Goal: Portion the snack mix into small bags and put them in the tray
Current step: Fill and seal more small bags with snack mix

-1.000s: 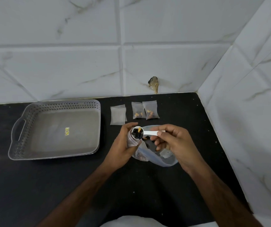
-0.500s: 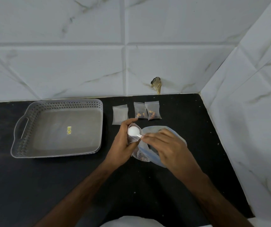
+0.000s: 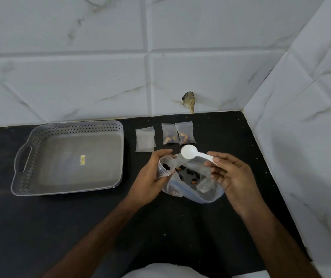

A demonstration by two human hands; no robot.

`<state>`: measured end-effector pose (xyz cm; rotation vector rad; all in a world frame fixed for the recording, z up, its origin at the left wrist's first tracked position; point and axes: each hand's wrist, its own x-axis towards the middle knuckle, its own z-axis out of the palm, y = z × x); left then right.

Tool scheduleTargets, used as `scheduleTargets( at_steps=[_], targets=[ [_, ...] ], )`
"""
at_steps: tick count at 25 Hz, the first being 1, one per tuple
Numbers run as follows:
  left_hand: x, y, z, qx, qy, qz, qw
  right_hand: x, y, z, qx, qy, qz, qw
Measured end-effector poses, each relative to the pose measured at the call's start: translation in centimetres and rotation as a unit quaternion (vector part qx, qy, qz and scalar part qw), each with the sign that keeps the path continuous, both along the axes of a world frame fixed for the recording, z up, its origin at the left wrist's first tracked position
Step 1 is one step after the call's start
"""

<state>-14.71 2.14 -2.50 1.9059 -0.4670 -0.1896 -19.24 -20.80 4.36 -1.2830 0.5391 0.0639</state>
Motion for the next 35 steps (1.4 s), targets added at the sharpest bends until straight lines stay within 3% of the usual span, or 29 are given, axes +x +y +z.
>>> scheduleTargets(
  at_steps=[3,7,8,11,13,15,17,21,24,25,26,28,30,32,35],
  targets=[
    [-0.1,0.4,-0.3,0.040,0.005,-0.052,0.998,-0.3,-2.2,-2.4,-0.253,0.047,0.055,0.965],
    [0.1,0.7,-1.2,0.073,-0.009,-0.081,0.994,-0.1,-0.9,-6.3,-0.487,0.068,0.248,0.835],
    [0.1,0.8,-1.4,0.079,-0.013,-0.086,0.993,1.2,-0.5,-7.7,-0.519,0.071,0.277,0.806],
    [-0.2,1.0,-2.0,0.097,-0.014,-0.091,0.991,6.2,0.9,-9.2,-0.505,0.224,0.424,0.718],
    [-0.5,0.9,-2.6,0.098,0.001,-0.082,0.992,6.7,1.4,-10.2,-0.538,0.223,0.465,0.667],
    [-0.7,1.0,-2.9,0.091,0.011,-0.073,0.993,6.1,2.7,-10.1,-0.607,0.029,0.380,0.698],
    [-0.8,1.3,-3.0,0.086,0.011,-0.066,0.994,4.8,2.1,-9.7,-0.598,-0.084,0.386,0.697],
    [-0.7,1.5,-2.4,0.064,0.004,-0.031,0.997,6.2,1.6,-9.8,-0.632,-0.047,0.452,0.628],
    [-0.5,1.5,-2.1,0.051,-0.016,-0.020,0.998,8.3,1.6,-8.7,-0.586,0.174,0.504,0.611],
    [-0.5,1.6,-2.1,0.050,-0.022,-0.024,0.998,8.7,1.3,-8.5,-0.567,0.193,0.497,0.628],
    [-0.5,1.6,-2.0,0.048,-0.026,-0.027,0.998,9.0,1.1,-8.6,-0.570,0.151,0.490,0.642],
    [-0.6,1.6,-1.8,0.045,-0.030,-0.027,0.998,7.3,1.1,-8.6,-0.574,-0.038,0.395,0.716],
    [-0.7,1.7,-1.6,0.041,-0.036,-0.029,0.998,5.7,1.2,-8.6,-0.539,-0.118,0.353,0.756],
    [-0.7,1.8,-1.6,0.043,-0.036,-0.033,0.998,5.5,1.8,-9.3,-0.533,-0.125,0.381,0.745],
    [-0.7,2.1,-1.6,0.052,-0.033,-0.033,0.998,6.1,2.3,-9.5,-0.583,-0.083,0.469,0.659]
  ],
)
